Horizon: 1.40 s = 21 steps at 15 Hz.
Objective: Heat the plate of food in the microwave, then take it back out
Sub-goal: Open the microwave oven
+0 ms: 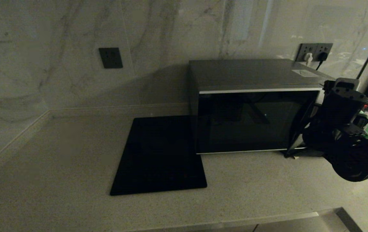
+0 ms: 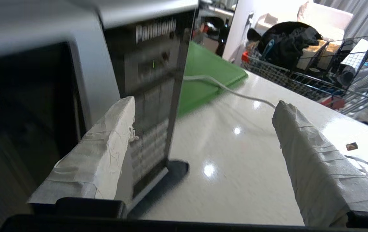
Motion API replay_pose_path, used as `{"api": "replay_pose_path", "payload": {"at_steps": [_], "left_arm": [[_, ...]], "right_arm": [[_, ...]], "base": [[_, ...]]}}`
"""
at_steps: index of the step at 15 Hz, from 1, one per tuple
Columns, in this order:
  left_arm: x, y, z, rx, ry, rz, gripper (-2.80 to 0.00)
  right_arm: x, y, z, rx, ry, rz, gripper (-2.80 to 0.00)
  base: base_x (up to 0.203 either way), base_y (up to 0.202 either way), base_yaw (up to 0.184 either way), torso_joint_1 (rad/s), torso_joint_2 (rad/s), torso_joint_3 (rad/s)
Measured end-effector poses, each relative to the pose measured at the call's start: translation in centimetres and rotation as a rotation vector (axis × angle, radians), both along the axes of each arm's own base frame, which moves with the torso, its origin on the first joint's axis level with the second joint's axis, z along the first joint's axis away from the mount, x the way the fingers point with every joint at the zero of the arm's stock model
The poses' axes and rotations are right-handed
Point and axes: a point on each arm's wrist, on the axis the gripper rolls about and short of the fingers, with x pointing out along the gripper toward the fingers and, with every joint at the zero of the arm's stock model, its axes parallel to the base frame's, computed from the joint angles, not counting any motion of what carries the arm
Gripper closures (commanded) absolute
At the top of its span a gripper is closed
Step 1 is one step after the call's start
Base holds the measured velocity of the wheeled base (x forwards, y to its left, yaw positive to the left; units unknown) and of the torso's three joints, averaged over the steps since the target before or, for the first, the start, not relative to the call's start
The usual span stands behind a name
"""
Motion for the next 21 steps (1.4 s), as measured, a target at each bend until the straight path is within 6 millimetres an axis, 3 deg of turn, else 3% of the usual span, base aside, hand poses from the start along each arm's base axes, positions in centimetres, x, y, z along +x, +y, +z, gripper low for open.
{"api": "replay_pose_path", "payload": {"at_steps": [5,13,18,21], "left_arm": [[0.0,0.0,0.0,0.0,0.0,-0.001,0.0],[0.0,0.0,0.0,0.0,0.0,0.0,0.0],[0.0,0.0,0.0,0.0,0.0,0.0,0.0],[0.0,0.0,0.0,-0.001,0.0,0.0,0.0]], "right_arm": [[0.8,0.0,-1.2,0.003,-0.007,-0.008,-2.8],[-0.3,0.5,-1.7,0.015,-0.035,-0.057,-2.8],[-2.6,3.6,-3.1,-0.005,0.045,0.013,-2.8],[-4.3,3.8,-5.1,-0.042,0.143,0.022,-2.8]], "base": [[0.0,0.0,0.0,0.0,0.0,0.0],[0.0,0.0,0.0,0.0,0.0,0.0],[0.0,0.0,0.0,0.0,0.0,0.0],[0.0,0.0,0.0,0.0,0.0,0.0]]}}
